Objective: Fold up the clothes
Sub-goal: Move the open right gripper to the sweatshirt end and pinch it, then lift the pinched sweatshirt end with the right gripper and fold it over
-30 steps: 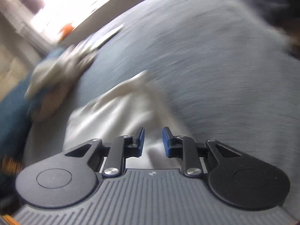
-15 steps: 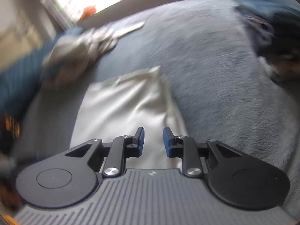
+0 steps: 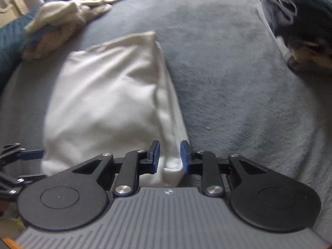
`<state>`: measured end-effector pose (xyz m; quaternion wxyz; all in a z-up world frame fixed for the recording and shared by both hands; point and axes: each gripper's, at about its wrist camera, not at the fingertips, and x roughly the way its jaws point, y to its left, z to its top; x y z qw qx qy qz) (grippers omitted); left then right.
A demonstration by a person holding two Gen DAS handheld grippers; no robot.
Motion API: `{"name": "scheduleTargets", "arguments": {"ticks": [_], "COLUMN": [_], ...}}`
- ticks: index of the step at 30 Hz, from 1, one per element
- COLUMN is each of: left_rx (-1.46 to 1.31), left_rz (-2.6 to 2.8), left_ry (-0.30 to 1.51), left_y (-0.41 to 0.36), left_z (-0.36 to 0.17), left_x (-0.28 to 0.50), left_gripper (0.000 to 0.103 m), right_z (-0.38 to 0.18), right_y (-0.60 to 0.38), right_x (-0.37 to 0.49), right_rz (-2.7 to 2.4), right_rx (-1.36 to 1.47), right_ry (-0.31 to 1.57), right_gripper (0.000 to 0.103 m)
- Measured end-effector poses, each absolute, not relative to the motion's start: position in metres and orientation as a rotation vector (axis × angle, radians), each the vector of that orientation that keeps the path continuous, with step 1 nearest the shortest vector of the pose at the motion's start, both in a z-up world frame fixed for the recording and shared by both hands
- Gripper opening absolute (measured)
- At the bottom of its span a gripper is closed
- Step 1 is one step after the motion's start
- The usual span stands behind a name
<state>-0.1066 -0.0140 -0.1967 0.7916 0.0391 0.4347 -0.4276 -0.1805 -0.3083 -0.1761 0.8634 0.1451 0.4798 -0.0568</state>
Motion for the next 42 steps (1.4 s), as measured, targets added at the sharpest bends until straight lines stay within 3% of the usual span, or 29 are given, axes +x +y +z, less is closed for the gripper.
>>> {"name": "scheduleTargets", "arguments": {"ticks": [10,14,22,24,27,37,42], "left_rx": [0.089,0.098,0.078,0.075,0.069,0.058,0.069], "left_rz": [-0.916,-0.892,-0.882,-0.884,-0.889,-0.897,-0.884], "left_ry": [0.941,0.963,1.008,1.01,1.01,1.019,0.951], "left_y": [-0.01,-0.008,0.0,0.001,0.002,0.005,0.019], "left_z": [-0.197,-0.2,-0.207,-0.207,-0.207,-0.209,-0.194], "left_x": [-0.108,-0.107,-0.109,-0.109,-0.108,-0.106,-0.11], "left_gripper": [0.065,0.065,0.065,0.065,0.065,0.065,0.064], "right_z": [-0.192,-0.203,-0.221,-0.224,-0.223,-0.222,-0.203], "right_y": [-0.34,-0.34,-0.343,-0.347,-0.348,-0.345,-0.335], "right_x": [-0.206,-0.21,-0.204,-0.207,-0.212,-0.217,-0.215], "right_rz": [-0.115,-0.116,-0.129,-0.134,-0.127,-0.153,-0.2], "right_rx": [0.689,0.767,0.856,0.889,0.916,0.877,0.744], "right_ry": [1.041,1.061,1.038,1.018,0.994,1.032,0.988], "right_gripper": [0.024,0.03,0.032,0.019,0.008,0.007,0.016]}}
